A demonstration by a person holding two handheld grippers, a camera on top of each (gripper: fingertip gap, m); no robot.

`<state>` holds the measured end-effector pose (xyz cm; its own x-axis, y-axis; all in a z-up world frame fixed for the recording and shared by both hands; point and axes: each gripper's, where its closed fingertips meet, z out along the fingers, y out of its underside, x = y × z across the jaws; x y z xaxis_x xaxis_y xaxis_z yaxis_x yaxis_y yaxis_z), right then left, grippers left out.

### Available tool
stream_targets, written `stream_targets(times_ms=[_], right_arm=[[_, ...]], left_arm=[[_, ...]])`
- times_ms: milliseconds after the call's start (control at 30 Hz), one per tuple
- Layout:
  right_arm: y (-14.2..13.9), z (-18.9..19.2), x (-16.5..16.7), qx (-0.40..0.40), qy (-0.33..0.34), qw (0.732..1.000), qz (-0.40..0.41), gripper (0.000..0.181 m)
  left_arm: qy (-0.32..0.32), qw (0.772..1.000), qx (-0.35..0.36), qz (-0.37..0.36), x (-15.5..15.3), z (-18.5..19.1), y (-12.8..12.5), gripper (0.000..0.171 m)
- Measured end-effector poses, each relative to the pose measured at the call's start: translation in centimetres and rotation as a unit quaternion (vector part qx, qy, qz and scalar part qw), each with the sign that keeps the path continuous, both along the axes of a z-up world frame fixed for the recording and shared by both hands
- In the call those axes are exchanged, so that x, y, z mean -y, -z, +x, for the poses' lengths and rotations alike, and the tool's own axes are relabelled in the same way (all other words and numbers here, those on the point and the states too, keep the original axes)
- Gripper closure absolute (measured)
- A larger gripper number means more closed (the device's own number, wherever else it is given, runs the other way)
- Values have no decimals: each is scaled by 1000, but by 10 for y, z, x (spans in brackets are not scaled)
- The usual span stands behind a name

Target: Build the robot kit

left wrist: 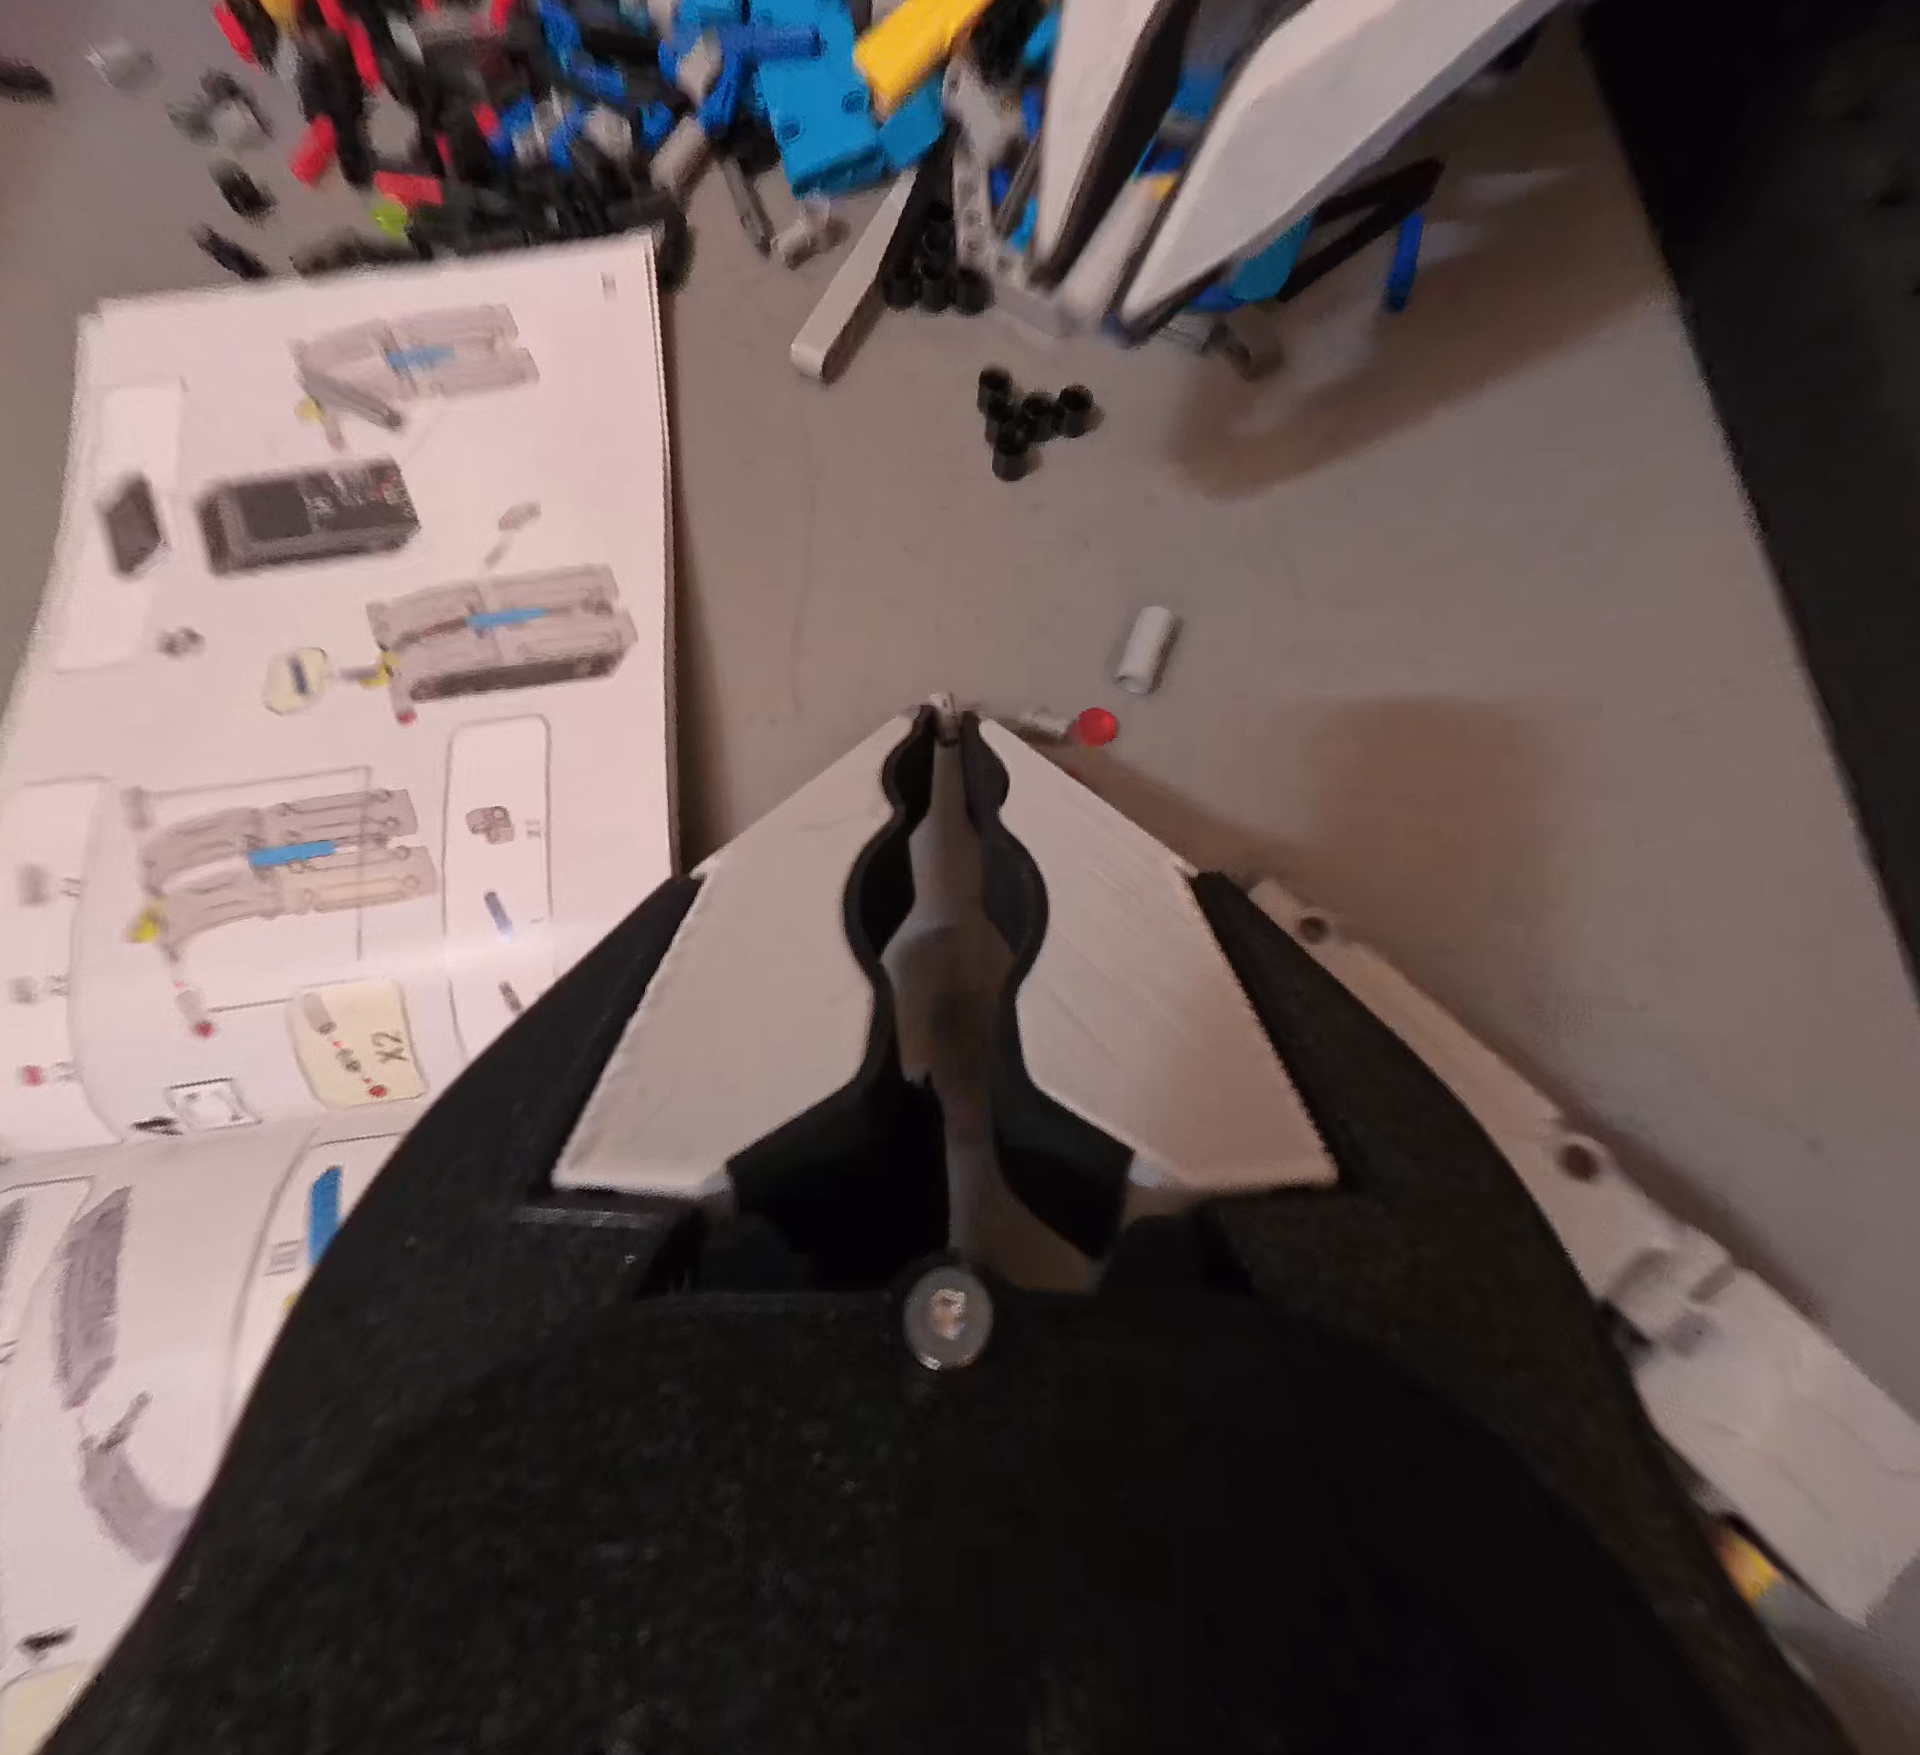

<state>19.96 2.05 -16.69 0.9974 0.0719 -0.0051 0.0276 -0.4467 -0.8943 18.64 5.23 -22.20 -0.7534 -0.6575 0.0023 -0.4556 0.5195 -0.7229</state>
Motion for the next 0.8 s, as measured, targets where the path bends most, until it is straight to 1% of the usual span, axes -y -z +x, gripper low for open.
stream_targets(times_ms=[100,167,200,267,300,400,500,567,667,800], right_arm=[[1,-14,4,-107,-52,993,-6,175],[-8,-19,6,-183,-74,980,12,175],[-19,-22,7,-230,-87,969,32,175],[-46,-35,13,-332,-149,928,75,175],[-54,-39,15,-360,-169,913,86,175],[-66,-50,17,-395,-205,890,101,175],[-62,-62,16,-384,-219,893,86,174],[-67,-67,16,-384,-226,890,92,174],[-61,-70,14,-372,-223,898,77,175],[-56,-67,13,-362,-213,905,70,175]], left_arm=[[0,996,78,-36,15,-9,-53,168],[-6,990,144,-14,22,-18,-80,168],[-8,985,170,5,25,-22,-88,168],[-11,977,207,42,31,-32,-94,168],[-11,974,221,54,35,-36,-96,168],[-6,967,248,51,46,-46,-105,168],[-2,963,261,67,49,-51,-110,168],[1,962,263,67,50,-53,-111,168],[0,960,266,91,48,-53,-108,169],[3,959,265,105,50,-54,-105,169]])
